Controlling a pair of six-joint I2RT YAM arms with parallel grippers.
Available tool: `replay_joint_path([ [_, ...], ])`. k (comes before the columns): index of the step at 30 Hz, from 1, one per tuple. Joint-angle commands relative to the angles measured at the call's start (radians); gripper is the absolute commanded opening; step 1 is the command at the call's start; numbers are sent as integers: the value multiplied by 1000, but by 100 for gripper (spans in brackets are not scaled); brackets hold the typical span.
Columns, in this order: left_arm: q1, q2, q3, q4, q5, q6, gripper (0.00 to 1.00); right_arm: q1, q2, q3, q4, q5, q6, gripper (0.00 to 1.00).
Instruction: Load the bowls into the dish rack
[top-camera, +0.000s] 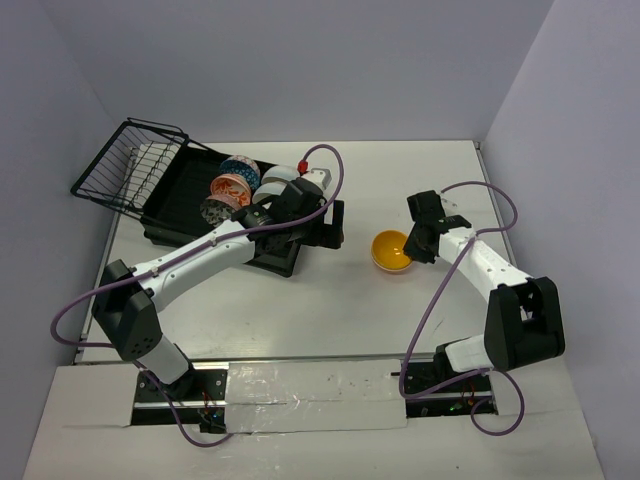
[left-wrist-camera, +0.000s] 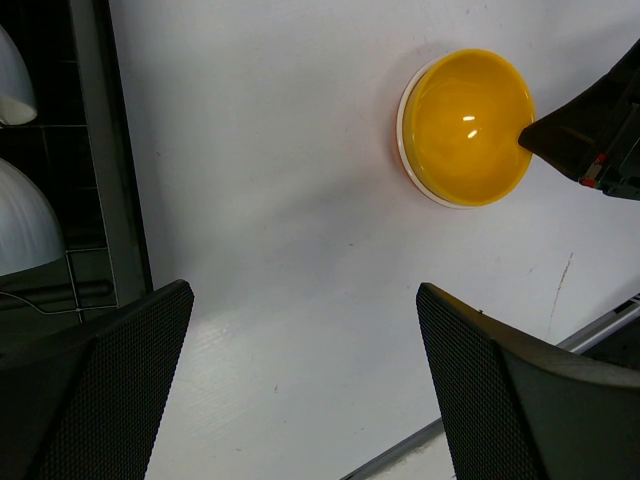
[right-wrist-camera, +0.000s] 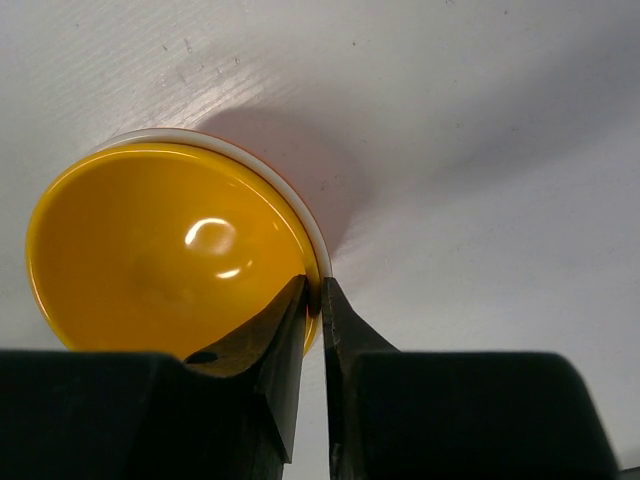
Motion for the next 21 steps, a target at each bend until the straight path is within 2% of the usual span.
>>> replay_joint_path([
  [1,-2,-20,-4,-6,-4,13,99,-2,13,14,-3,38,-2,19],
  [7,-2,-22,-7,-6,-4,11,99,-2,16,12,-6,42,-7,20],
  [14,-4,-35,-22,-6,-11,11,99,-2,26,15,2,39,-7,17],
  [18,-4,-45,-28,-9,-16,11,99,-2,21,29,-4,47,-8,1],
  [21,-4,-49,-27,-9,-13,11,99,0,-3,40,-15,49,-13,0],
])
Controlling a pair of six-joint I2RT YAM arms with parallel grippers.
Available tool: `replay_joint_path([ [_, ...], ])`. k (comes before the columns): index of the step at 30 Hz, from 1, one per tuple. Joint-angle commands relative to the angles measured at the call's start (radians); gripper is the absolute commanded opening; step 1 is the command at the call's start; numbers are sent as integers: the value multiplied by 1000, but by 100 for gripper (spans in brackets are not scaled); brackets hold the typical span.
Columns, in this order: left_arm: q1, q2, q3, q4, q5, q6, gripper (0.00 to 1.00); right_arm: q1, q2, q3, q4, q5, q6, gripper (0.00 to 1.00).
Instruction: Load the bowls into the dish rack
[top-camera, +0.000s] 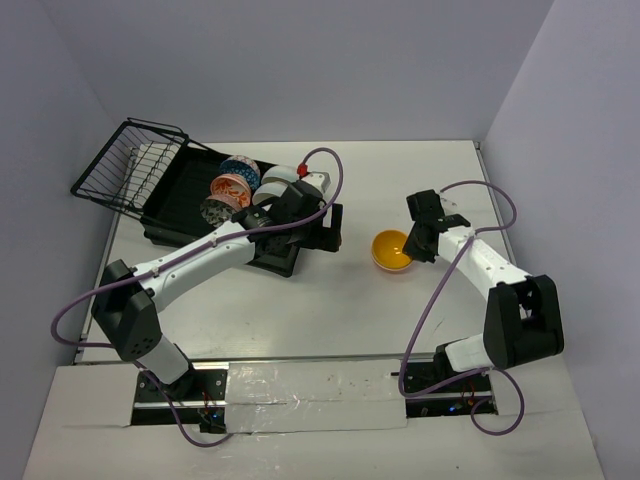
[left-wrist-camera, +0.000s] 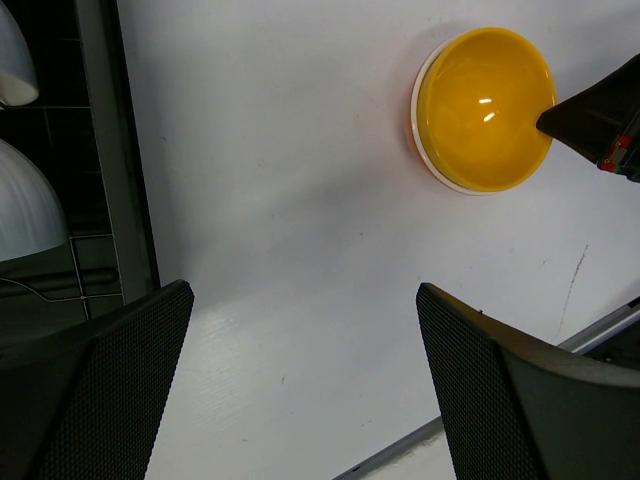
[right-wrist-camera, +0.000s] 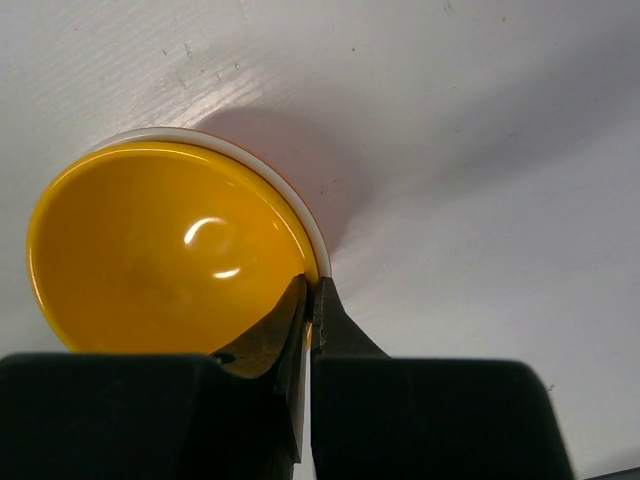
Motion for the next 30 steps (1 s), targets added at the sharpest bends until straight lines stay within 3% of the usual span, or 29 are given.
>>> replay_joint_path([
  [1,-2,-48,-10,6,-12,10,99,1,-41,37,-16,38,-6,0],
  [12,-2,-54,62,9,47,-39,99,56,-297,100,7,35,-49,0],
  [18,-4,-47,127,13,85,-80,99,169,-380,130,36,78,-56,0],
  [23,-5,-33,156,27,120,-123,89,283,-397,145,44,168,-25,0],
  [30,-9,-34,147,18,74,-173,82,337,-391,150,59,190,7,0],
])
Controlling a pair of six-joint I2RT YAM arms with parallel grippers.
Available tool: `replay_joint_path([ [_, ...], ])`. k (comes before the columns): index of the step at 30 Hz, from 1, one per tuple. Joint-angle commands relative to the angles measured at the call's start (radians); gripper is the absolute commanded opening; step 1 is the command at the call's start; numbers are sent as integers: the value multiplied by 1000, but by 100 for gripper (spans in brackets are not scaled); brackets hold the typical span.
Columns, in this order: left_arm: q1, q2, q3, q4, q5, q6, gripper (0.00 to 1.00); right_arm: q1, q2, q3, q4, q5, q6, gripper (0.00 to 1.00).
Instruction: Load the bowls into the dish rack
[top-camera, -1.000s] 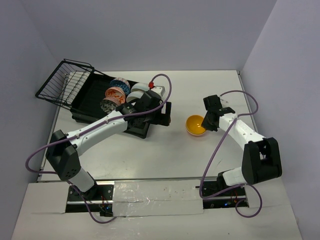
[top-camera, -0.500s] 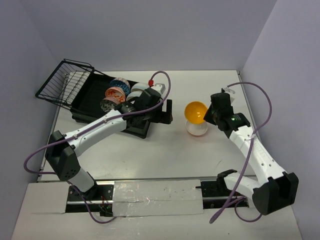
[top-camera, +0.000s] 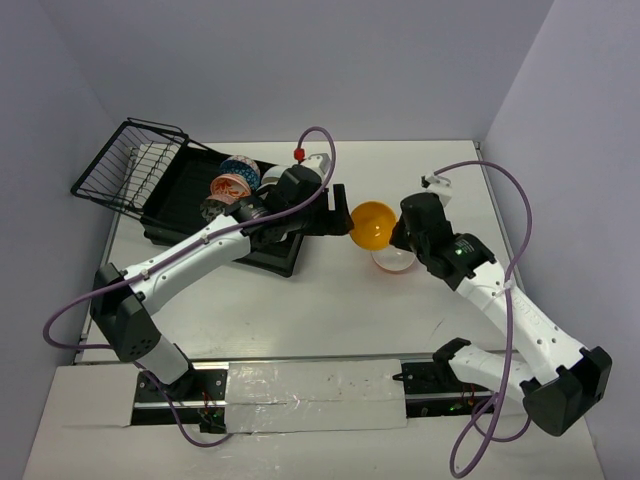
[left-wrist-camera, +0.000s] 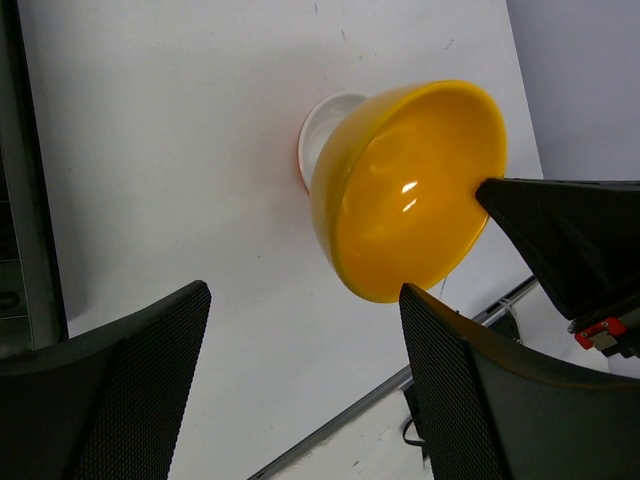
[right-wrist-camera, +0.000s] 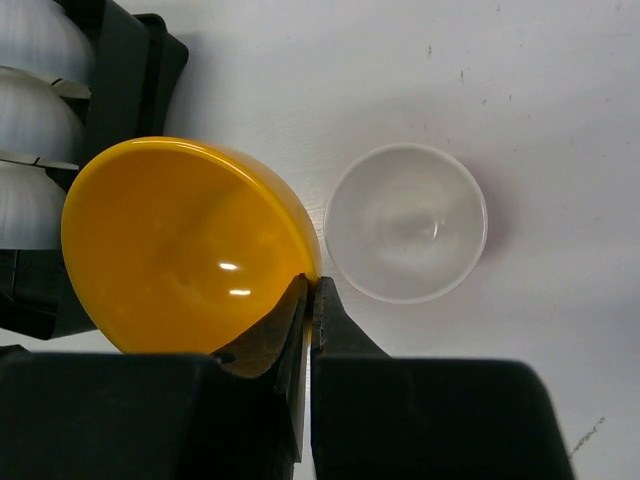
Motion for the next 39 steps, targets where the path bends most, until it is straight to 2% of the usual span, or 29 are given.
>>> replay_joint_path([
  [1,-6,-24,29,8,-18,-34,81,25,-16,56,74,54,29,0],
  [4,-9,-10,34,0,-18,-40,80,42,-13,61,77,63,31,0],
  [15,-42,62,100,-31,-87,-37,60,74,13,90,45,103,46,0],
  [19,-51,82,133,-44,-120,-28,56,85,26,101,31,117,54,0],
  [23,-54,106,156,-52,-125,-25,45,93,27,102,34,122,54,0],
  [24,-54,109,158,-52,-127,-25,40,94,30,104,34,123,54,0],
  [26,-52,116,164,-52,-128,-25,37,96,35,109,28,134,55,0],
  [27,-52,119,170,-55,-133,-25,29,97,39,110,23,137,57,0],
  [31,-52,136,183,-58,-137,-25,18,99,49,112,22,140,57,0],
  [32,-52,139,184,-61,-139,-26,12,100,47,112,26,139,57,0],
  [36,-52,148,195,-69,-156,-28,1,103,52,118,22,139,64,0],
  [39,-52,152,201,-70,-179,-26,0,105,59,125,20,128,67,0],
])
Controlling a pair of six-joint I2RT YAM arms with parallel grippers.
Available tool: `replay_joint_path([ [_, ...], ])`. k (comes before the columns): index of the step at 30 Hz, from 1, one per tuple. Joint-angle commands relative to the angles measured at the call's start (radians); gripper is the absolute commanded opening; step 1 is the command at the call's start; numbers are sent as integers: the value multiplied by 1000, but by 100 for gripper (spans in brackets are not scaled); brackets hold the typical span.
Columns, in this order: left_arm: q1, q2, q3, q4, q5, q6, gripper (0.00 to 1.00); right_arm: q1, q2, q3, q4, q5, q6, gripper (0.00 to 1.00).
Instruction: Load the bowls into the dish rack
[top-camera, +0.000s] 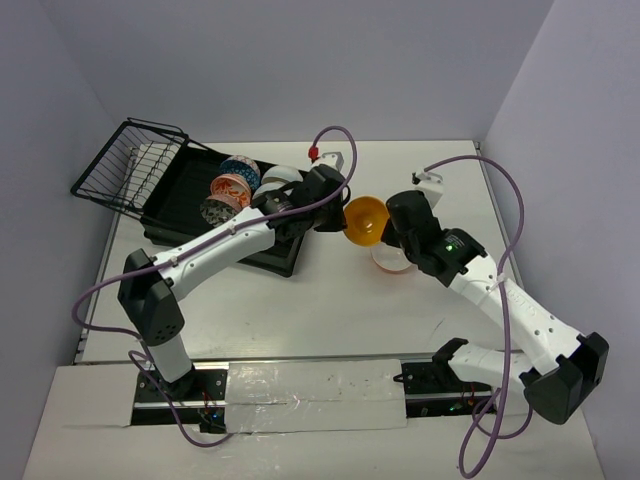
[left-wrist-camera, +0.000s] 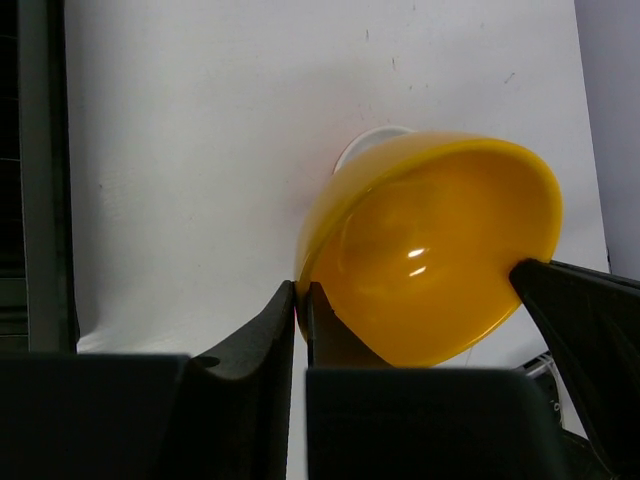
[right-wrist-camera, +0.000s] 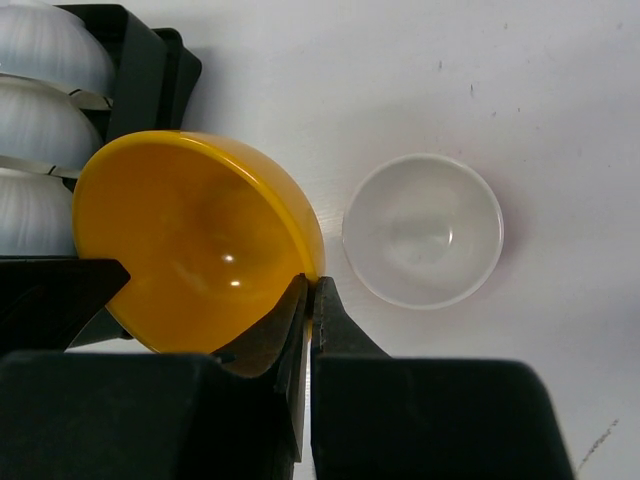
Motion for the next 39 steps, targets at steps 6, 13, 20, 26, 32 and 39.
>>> replay_joint_path([
  [6,-5,-27,47,12,-108,42,0,10,-1,68,63,-53,20,36],
  [13,50,-139,38,20,-261,134,0,8,-38,93,86,-154,-34,81],
  [20,245,-260,22,39,-491,393,0,-4,-115,74,109,-208,-112,98],
  [26,446,-334,-43,200,-625,846,0,-35,-162,9,164,-234,-147,99],
  [32,640,-278,-38,411,-680,1147,0,-131,-143,-24,192,-328,-187,99],
  [39,783,-45,67,552,-700,1358,0,-167,-124,-56,236,-385,-198,99],
])
